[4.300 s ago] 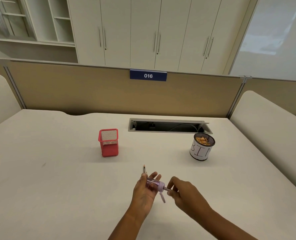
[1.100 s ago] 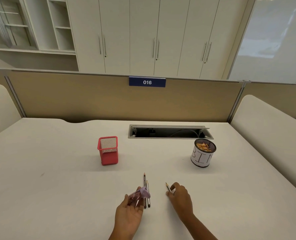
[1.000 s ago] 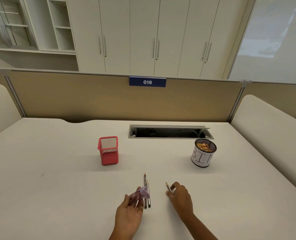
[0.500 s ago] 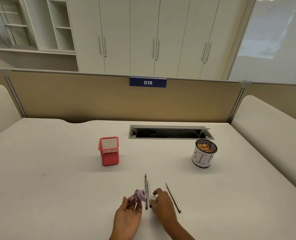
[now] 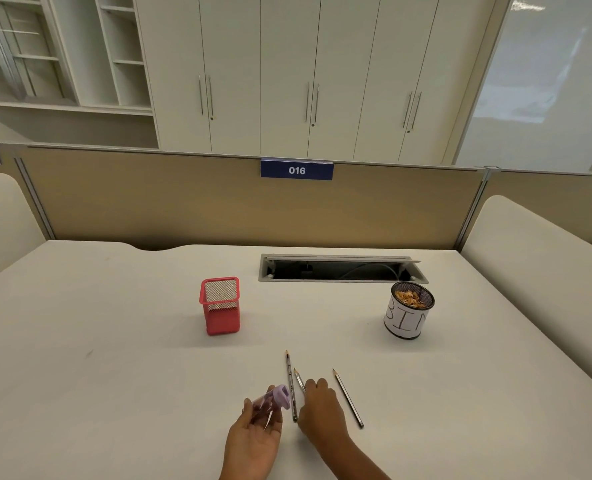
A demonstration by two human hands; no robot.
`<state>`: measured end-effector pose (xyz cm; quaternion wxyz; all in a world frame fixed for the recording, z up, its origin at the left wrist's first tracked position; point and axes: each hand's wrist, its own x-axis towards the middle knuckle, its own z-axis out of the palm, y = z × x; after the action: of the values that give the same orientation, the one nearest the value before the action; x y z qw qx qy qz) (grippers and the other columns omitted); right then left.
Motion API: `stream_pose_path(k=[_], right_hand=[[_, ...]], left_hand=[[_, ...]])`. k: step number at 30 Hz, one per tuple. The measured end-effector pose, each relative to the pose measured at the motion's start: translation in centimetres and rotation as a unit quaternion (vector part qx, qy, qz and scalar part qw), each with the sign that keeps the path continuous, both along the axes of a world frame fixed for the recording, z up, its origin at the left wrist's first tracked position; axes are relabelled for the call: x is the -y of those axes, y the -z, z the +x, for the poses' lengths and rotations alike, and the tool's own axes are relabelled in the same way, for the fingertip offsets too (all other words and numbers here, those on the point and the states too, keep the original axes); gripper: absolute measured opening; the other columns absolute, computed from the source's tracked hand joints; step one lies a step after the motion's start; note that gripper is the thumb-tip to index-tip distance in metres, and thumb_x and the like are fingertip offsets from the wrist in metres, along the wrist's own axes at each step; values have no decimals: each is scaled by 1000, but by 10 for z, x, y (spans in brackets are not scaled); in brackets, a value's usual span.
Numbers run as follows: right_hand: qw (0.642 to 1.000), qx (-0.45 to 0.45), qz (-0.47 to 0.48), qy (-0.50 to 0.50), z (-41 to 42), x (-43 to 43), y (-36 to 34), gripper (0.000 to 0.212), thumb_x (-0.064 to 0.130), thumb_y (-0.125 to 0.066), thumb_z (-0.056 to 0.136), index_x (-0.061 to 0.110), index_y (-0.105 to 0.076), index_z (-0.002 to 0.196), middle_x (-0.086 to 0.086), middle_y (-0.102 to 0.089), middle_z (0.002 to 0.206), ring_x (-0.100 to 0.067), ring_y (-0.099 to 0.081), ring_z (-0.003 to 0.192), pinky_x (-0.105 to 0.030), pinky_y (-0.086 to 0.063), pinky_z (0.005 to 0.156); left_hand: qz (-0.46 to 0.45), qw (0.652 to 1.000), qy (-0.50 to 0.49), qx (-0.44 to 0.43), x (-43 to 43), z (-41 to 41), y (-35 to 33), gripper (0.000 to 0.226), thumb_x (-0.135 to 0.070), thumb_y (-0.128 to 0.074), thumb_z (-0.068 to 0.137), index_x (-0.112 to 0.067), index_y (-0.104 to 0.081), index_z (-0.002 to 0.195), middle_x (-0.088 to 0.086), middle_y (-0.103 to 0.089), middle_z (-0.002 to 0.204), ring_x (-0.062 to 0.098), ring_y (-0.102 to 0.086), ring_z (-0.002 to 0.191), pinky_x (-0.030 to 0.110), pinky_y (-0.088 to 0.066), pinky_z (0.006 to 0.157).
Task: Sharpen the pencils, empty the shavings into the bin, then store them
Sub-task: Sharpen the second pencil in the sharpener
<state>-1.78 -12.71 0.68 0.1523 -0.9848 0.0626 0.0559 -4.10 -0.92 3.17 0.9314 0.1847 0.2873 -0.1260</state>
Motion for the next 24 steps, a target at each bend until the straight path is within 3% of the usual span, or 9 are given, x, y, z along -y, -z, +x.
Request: stream_pose_path(k=[4,6,8,10,12,17,19,22,24], right_hand=[[995,-53,82,18,-4,15,-11,21,11,-40,91,18,-49,109,-7,-49,110,-23,-56,106,-29,-45,85],[977,-79,193,43,-10,24,-21,8,13,-43,92,12,-51,92,-5,-53,92,-23,-58,76,-24,-46,62],[955,-96,275,54,-19,34,-33,10,12,-40,93,10,-47,86,3,-47,75,-11,-48,57,-18,-39,48],[949,-99,295,45,-29,43,-46,13,10,-36,93,12,-46,85,7,-43,71,-7,-41,58,-15,-33,49],[948,-89,304,20,-40,48,-59,21,9,-34,92,17,-45,77,7,-41,65,-6,-36,54,-14,-27,48],[970,-35,225,-88,-62,46,-86,32,23,-37,96,32,-43,66,13,-48,43,-2,-38,42,-15,-27,45],[974,6,198,-111,-66,45,-89,24,29,-36,98,29,-47,76,16,-51,42,-3,-40,41,-18,-26,45],[980,71,141,-123,-68,47,-86,20,35,-35,98,23,-52,97,1,-37,46,-9,-35,43,-20,-23,45],[982,96,100,-126,-71,48,-85,22,37,-35,98,25,-52,104,3,-35,50,-12,-35,49,-19,-23,47]], left_hand=[[-2,1000,-2,7,-1,1,1,33,-19,-32,100,-2,-50,78,15,-70,55,24,-54,83,28,-53,64],[-9,1000,-5,8,-1,1,1,33,-19,-32,100,-2,-49,78,15,-70,55,24,-54,83,29,-51,67],[-19,1000,-7,9,-1,0,0,32,-19,-32,100,-2,-49,78,16,-70,55,25,-54,83,31,-54,66],[-29,999,-6,12,0,-1,-2,31,-19,-33,100,-3,-49,79,17,-70,56,26,-55,84,26,-57,51],[-38,999,-3,17,1,-1,-3,30,-20,-33,99,-3,-49,79,18,-70,58,26,-55,84,28,-57,46],[-40,998,15,46,5,-3,-7,34,-21,-34,99,-2,-52,78,18,-71,66,26,-67,74,28,-58,52],[-37,997,25,60,8,-4,-10,40,-21,-34,99,2,-57,75,19,-71,69,28,-70,69,28,-59,54],[-39,996,25,81,10,-5,-11,58,-20,-35,98,5,-65,55,22,-71,70,28,-72,63,30,-59,54],[-40,996,24,78,9,-6,-13,52,-20,-35,98,4,-62,61,21,-72,69,27,-72,61,29,-59,54]])
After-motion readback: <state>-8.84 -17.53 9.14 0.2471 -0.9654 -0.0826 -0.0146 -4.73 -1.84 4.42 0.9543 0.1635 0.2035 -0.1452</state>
